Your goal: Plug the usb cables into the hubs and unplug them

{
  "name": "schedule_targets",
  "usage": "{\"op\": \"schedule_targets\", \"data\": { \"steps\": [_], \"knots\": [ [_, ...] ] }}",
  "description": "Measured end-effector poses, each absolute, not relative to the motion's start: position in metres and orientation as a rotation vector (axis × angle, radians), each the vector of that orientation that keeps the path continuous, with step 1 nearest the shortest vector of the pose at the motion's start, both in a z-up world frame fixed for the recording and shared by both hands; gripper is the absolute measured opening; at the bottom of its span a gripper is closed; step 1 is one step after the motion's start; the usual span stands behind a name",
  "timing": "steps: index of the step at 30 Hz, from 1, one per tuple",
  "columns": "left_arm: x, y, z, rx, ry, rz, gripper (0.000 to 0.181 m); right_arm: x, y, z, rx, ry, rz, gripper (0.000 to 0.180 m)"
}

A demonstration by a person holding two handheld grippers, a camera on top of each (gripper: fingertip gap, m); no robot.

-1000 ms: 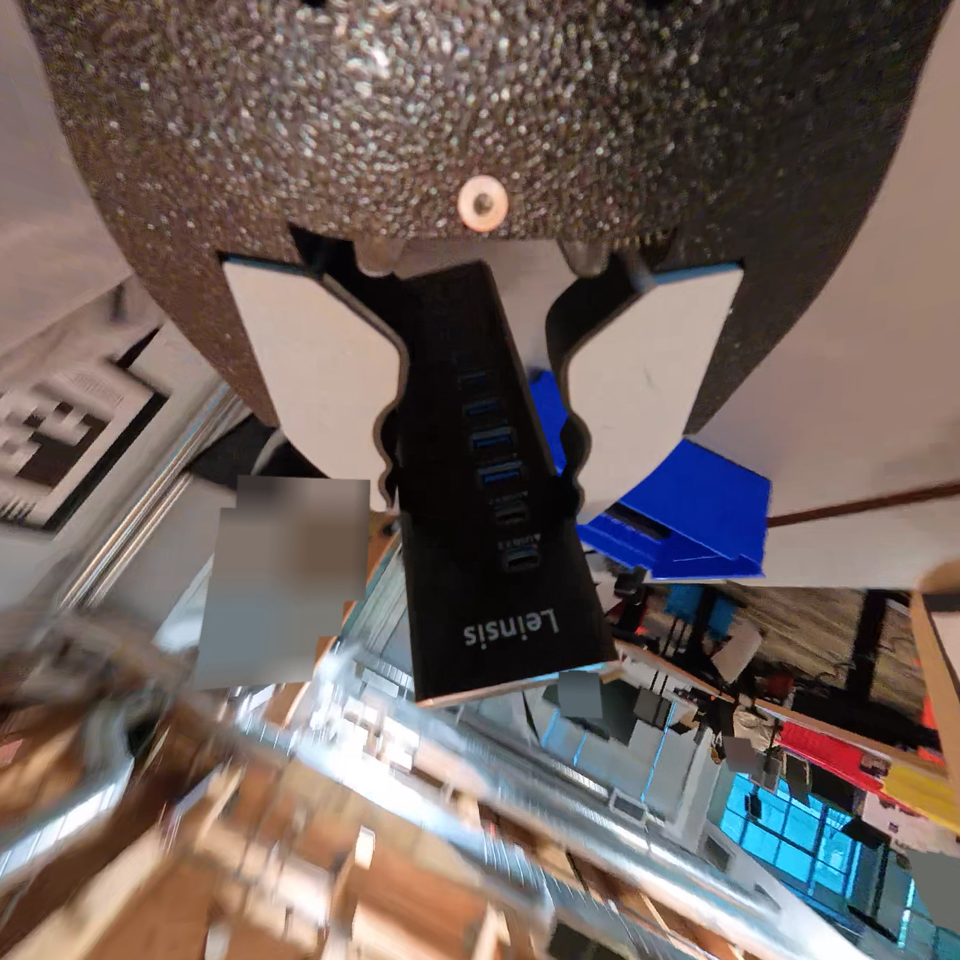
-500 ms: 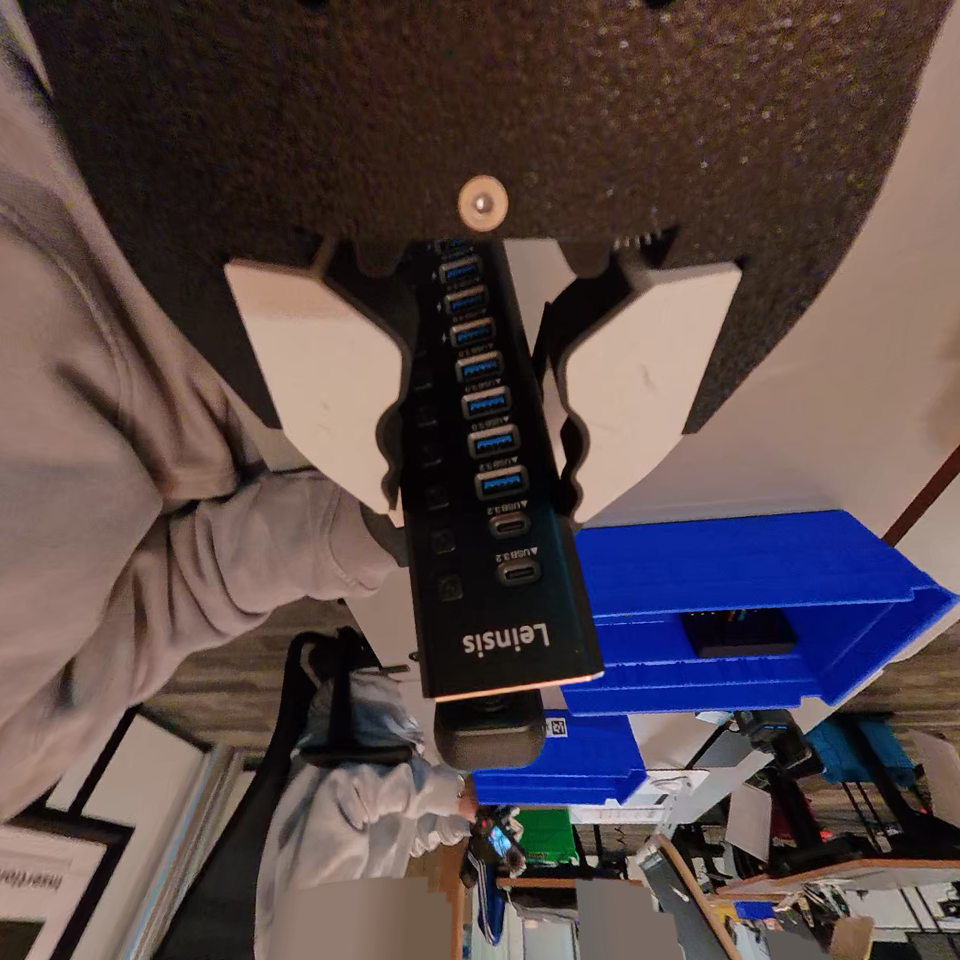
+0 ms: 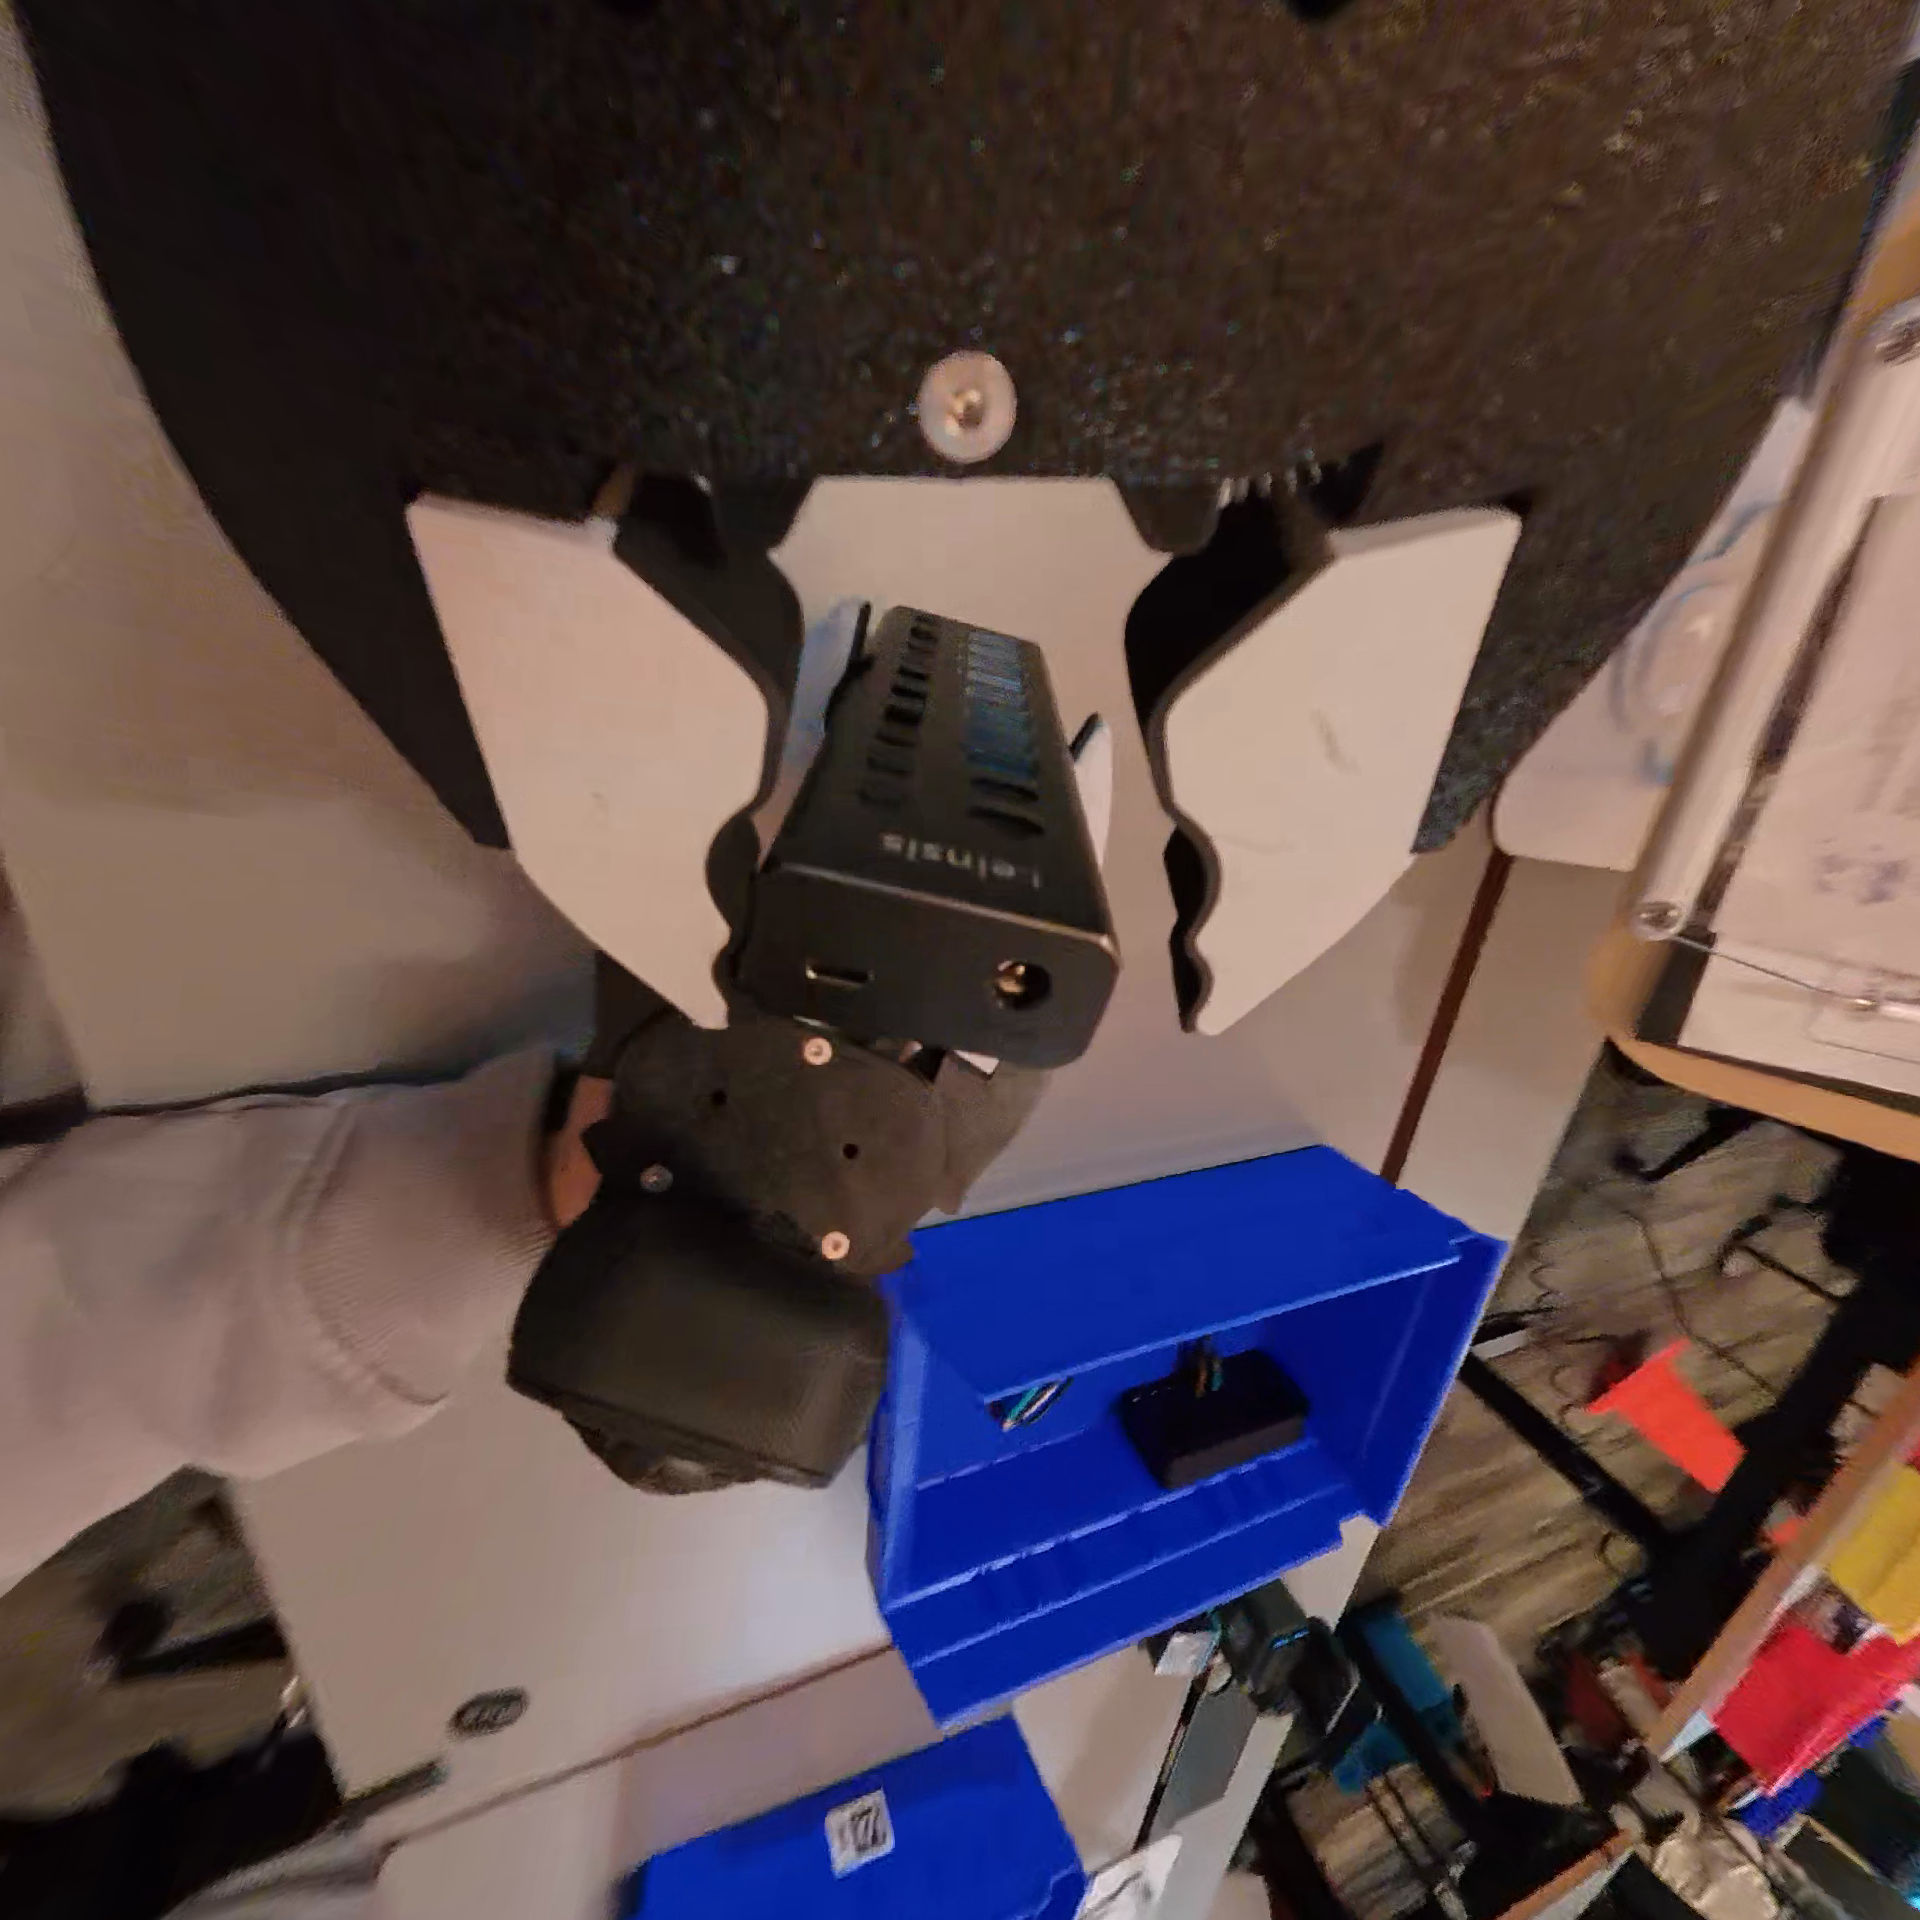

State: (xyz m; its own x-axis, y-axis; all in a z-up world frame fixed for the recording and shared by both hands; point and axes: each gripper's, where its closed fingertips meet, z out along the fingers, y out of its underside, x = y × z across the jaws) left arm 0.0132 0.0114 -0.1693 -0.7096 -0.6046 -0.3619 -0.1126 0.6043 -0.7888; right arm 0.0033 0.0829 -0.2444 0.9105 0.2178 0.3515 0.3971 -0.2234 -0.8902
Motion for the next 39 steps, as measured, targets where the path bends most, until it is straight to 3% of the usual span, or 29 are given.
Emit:
{"op": "schedule_targets", "data": {
  "steps": [2,8,11,14,33,39],
  "knots": [
    [0.013,0.007,-0.169,-0.561,2.222,-0.973,0.062,0.004,0.082,-0.241,-1.796,-0.443,-0.159,0.061],
    [0.008,-0.001,-0.150,-0.527,2.268,-1.211,0.062,-0.009,0.073,-0.221,-1.658,-0.375,0.059,0.062],
    [0.003,-0.004,-0.132,-0.476,2.244,-1.435,0.061,-0.015,0.071,-0.205,-1.581,-0.310,0.249,0.077],
    [0.006,-0.007,-0.125,-0.467,2.214,-1.560,0.062,-0.014,0.071,-0.199,-1.556,-0.300,0.235,0.078],
    [0.020,-0.004,-0.157,-0.624,2.204,-1.360,0.063,-0.002,0.073,-0.227,-1.716,-0.277,0.126,0.073],
    [0.005,0.075,-0.123,-0.758,1.991,-1.326,0.055,0.027,0.060,-0.218,-1.673,-0.169,0.101,0.073]
  ]
}}
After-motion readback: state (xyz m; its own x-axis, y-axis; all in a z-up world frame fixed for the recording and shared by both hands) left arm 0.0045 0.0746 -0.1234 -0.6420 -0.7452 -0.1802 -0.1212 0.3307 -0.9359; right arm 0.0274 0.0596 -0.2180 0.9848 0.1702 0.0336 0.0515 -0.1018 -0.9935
